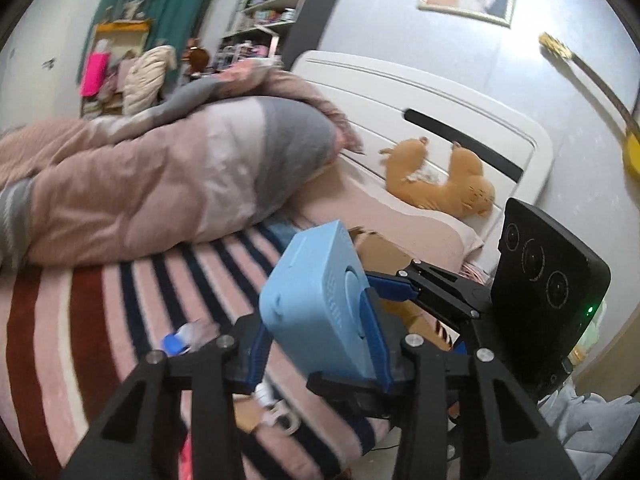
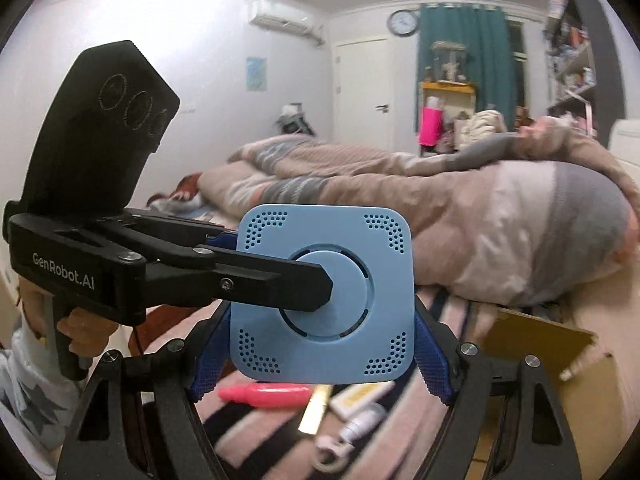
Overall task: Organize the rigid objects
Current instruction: 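Carry the blue case into the cardboard box and open the right gripper, then grasp the pink spray bottle with the right gripper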
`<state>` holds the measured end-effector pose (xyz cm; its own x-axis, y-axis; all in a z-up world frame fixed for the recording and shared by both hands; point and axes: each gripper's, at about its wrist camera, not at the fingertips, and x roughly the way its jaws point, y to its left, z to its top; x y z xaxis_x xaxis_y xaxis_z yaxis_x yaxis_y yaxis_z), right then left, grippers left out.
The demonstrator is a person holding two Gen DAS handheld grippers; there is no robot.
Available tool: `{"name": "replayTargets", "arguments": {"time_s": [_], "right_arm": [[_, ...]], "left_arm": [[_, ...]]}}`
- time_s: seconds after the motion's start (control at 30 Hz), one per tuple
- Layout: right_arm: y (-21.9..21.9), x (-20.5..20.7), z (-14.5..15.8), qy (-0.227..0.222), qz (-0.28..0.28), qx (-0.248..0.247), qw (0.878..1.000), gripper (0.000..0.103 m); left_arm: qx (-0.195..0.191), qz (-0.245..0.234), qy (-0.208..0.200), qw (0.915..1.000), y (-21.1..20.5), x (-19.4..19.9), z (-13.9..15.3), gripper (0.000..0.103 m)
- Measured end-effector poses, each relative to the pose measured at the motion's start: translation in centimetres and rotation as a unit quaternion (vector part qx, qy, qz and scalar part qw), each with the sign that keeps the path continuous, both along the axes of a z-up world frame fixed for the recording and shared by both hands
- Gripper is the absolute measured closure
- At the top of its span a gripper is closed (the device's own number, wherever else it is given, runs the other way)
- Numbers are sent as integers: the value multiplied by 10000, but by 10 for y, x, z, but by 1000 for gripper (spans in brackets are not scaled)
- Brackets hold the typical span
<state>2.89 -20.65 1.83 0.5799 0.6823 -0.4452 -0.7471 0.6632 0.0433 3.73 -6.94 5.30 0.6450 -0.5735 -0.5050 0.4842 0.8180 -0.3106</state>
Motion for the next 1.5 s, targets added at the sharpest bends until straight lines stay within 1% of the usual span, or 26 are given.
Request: {"name": "replayTargets", "arguments": {"time_s": [0.1,0.2,0.27,0.33,0.43,0.5,0.6,0.67,0.73,0.77,0.83,0.87,0.9,0.93,1.0,1.07,1.2,1.33,1.4,1.5], "right_arm": [[-38,3,8,34,-270,143,9995,26],[-77,9,11,176,-582,234,9979,26],[-100,17,8,332,-820,238,9958,26],[-120,27,1,564,-1047,116,9928,26],[-134,40,-14,894,-1206,-98,9886,26],[-140,50,-25,1136,-1244,-201,9855,26],[-136,61,-40,1380,-1232,-363,9821,26],[-131,68,-48,1483,-1254,-526,9795,26],[-129,71,-56,1531,-1273,-645,9779,25],[-128,70,-61,1565,-1267,-677,9772,25],[-126,71,-66,1619,-1301,-751,9753,25],[-126,70,-67,1608,-1320,-786,9749,22],[-125,69,-67,1578,-1349,-810,9749,19],[-124,67,-65,1531,-1372,-827,9751,18],[-121,66,-61,1412,-1389,-861,9764,12],[-116,61,-51,1246,-1423,-897,9778,6],[-100,43,-28,836,-1508,-905,9809,5],[-69,25,-7,520,-1268,-834,9870,5],[-49,18,1,452,-1081,-788,9900,5],[-13,7,7,482,-560,-746,9945,6]], "left_arm": [[235,-249,-50,9994,-43,9,12,64],[415,-570,52,9975,-83,27,14,64],[519,-787,243,9952,-106,42,9,64],[655,-963,466,9921,-126,55,0,64],[937,-1118,703,9868,-149,70,-18,64],[1130,-1111,823,9839,-157,74,-29,62],[1496,-955,832,9806,-164,78,-39,57],[1756,-663,712,9797,-164,80,-42,48],[1903,-438,653,9786,-159,83,-45,19],[1884,-367,623,9794,-155,83,-45,15],[1811,-319,584,9812,-148,82,-42,13],[1795,-293,558,9817,-143,81,-40,12],[1798,-241,509,9821,-139,80,-37,7],[1802,-182,452,9824,-135,77,-34,3],[1761,-82,307,9839,-124,71,-28,2],[1620,-19,287,9864,-110,66,-22,2],[1361,271,167,9902,-69,50,-8,2],[1163,626,100,9912,-16,33,0,2],[1201,891,30,9887,17,22,2,2],[1362,1322,-68,9818,59,8,0,2]]}}
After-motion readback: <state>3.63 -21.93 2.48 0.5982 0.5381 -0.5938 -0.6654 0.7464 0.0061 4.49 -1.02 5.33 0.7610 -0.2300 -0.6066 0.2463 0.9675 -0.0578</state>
